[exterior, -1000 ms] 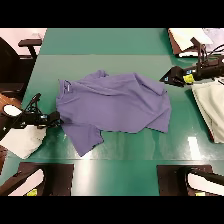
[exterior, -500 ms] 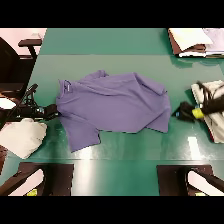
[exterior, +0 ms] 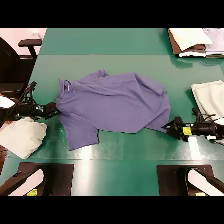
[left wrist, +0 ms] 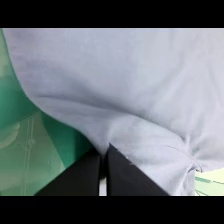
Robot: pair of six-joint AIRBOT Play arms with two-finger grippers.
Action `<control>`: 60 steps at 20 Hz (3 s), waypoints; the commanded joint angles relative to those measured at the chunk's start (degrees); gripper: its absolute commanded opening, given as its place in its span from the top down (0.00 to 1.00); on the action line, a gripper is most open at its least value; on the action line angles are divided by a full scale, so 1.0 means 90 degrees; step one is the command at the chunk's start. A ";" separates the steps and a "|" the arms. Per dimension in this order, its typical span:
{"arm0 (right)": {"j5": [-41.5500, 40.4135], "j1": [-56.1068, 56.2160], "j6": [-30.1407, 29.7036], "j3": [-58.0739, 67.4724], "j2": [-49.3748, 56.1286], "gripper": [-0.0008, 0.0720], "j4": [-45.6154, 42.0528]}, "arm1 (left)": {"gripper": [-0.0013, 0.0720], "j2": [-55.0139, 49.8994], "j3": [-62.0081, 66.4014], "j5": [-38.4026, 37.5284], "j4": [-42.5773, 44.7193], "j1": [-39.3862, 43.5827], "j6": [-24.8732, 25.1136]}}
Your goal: Fold the shirts.
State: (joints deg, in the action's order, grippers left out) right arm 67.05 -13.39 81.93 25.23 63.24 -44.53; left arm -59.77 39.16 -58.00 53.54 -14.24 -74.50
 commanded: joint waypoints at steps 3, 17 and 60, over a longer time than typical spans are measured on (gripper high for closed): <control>-0.0559 0.0736 -0.0459 0.0347 0.0364 0.96 0.0425 | 0.95 0.0007 0.0090 0.0000 0.0012 -0.0002 0.0000; 0.0318 0.0930 0.0253 0.7422 -0.2465 0.96 -0.2261 | 0.95 0.1523 0.7910 -0.0855 0.0039 -0.0002 -0.0301; 0.1032 0.1452 0.0389 0.6506 0.3109 0.96 -0.3198 | 0.94 -0.4437 0.5707 -0.2441 0.1583 0.1161 -0.0746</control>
State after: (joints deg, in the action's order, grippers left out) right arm 81.14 -0.34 85.38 92.58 94.80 -77.28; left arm -99.63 93.78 -77.60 66.81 -4.08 -81.12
